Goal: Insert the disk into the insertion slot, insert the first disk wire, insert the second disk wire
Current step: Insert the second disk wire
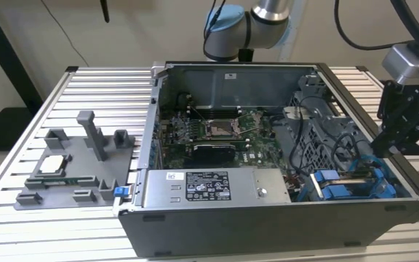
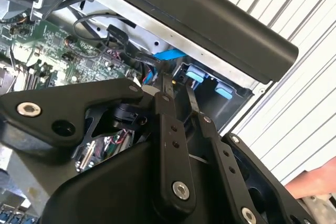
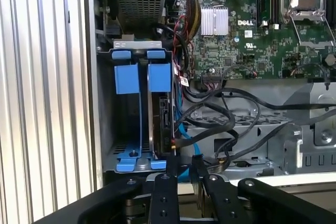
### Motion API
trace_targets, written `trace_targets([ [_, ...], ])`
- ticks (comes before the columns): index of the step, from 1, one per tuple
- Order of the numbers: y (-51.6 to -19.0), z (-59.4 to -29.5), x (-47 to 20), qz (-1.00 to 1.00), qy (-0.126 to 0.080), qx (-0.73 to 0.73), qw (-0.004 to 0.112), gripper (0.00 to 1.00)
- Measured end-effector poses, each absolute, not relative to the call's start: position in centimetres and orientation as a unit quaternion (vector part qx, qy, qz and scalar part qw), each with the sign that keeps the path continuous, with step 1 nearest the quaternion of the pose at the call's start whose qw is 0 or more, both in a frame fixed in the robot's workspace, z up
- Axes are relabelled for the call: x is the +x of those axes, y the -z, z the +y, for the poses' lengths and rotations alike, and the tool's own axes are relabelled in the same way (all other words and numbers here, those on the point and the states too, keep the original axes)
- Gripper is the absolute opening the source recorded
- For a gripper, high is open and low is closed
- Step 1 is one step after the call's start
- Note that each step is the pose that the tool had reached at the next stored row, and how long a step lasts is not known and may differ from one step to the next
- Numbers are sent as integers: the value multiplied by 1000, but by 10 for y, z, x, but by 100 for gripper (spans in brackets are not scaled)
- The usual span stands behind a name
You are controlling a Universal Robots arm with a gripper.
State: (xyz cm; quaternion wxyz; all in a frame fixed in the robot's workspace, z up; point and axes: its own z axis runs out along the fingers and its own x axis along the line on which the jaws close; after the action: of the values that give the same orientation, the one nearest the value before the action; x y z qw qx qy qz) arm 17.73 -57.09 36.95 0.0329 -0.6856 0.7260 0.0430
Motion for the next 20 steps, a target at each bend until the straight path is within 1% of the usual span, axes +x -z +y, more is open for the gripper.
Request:
trace_targets([
  [3,-369,-569,178,726,-43,-686,33,100],
  [7,-379,-569,178,726,-44,-686,32,100],
  [20,-371,-560,188,726,-44,-686,32,100],
])
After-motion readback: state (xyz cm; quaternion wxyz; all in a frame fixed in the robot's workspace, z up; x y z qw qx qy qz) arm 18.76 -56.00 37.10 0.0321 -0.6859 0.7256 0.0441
